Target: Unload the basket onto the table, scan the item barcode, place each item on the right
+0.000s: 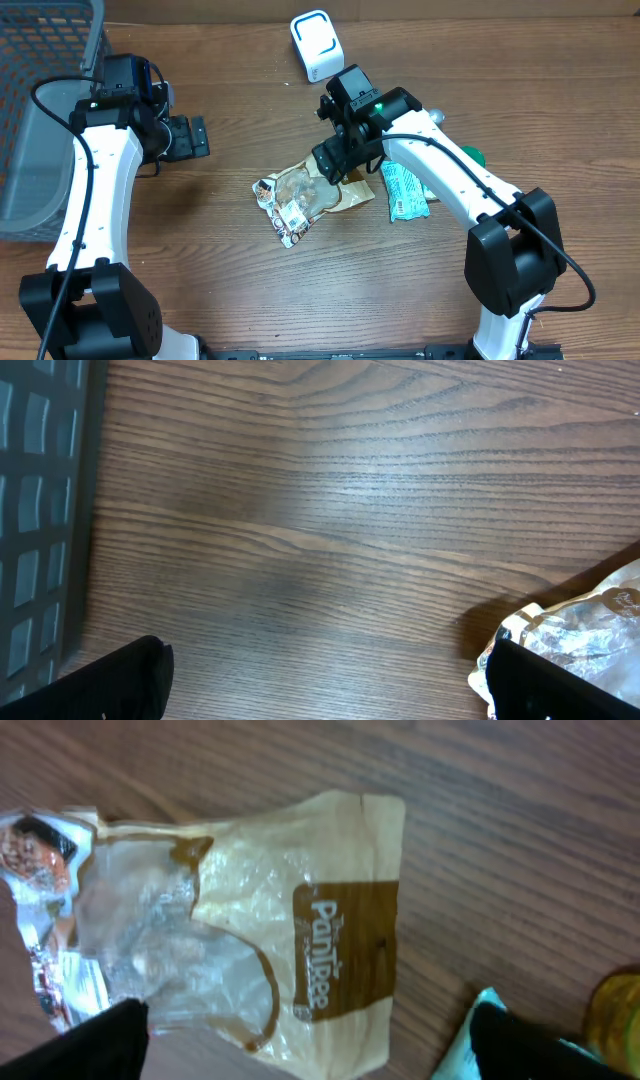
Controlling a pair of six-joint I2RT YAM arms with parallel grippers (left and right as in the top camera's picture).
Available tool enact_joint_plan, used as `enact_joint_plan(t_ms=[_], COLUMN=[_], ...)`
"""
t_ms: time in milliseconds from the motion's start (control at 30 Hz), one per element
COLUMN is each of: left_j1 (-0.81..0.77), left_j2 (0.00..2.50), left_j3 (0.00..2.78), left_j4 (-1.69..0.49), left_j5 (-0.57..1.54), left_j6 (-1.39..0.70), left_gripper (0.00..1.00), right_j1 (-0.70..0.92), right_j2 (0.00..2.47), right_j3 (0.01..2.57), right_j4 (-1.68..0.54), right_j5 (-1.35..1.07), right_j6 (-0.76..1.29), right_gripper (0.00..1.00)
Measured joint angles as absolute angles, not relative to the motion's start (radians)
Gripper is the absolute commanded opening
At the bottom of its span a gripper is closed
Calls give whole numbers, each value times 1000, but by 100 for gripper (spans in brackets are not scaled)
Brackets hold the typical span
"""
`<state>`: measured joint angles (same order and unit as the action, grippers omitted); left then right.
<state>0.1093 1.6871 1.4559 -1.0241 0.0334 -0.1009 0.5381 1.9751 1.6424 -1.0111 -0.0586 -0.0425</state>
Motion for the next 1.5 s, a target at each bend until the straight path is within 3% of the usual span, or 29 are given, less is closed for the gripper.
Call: enact_joint_plan(t_ms=[1500], left_j1=[98], left_j2=[1660], left_j3=[1456], left_j4=[-1024], left_j5=[33], left_j6=[-101], left_gripper=[100], right_j1=[538], right_j2=[1980], right_j3=[1642], right_j4=[-1005], right_j5=[-48], right_j6=[-10], right_gripper=[100])
